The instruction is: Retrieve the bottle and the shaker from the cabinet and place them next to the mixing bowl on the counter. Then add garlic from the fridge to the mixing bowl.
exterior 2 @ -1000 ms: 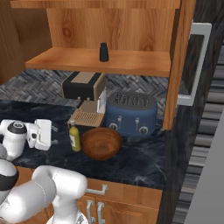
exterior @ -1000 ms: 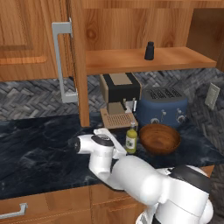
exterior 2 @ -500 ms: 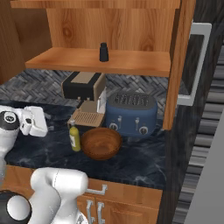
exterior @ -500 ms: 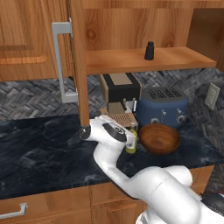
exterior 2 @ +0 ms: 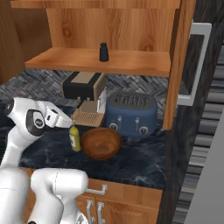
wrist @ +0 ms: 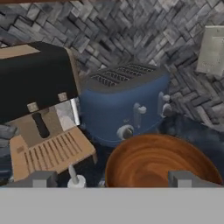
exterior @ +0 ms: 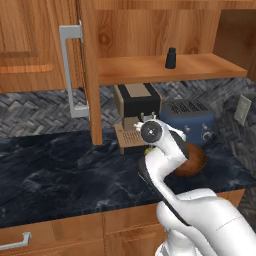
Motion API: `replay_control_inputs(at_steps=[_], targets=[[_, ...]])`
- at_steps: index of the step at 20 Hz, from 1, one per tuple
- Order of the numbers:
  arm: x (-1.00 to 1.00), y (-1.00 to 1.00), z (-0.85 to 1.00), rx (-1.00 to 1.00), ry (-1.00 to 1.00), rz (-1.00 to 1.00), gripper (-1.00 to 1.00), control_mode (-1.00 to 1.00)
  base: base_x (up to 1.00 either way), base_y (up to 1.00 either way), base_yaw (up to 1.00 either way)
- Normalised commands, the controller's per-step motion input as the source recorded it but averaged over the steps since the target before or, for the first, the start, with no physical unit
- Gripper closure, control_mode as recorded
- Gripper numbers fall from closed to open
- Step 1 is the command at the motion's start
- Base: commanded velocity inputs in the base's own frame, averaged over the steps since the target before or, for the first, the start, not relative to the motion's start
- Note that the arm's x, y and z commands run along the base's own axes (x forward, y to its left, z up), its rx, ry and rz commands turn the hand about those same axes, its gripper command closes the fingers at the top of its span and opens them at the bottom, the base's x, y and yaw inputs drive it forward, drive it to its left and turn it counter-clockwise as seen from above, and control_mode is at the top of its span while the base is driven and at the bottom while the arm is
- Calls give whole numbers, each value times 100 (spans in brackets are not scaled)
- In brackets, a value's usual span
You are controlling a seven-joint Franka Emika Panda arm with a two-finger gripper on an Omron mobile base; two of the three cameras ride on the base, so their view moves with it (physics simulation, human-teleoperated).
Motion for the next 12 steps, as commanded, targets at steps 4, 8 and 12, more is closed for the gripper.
replay_control_inputs(at_steps=[4, 8, 12], targets=[[-3, -39, 60, 7, 8, 36, -100, -100, 0, 0, 0], [-23, -9, 70, 3, 13, 29, -100, -100, 0, 0, 0], [-49, -3, 76, 0, 6, 23, -100, -100, 0, 0, 0]])
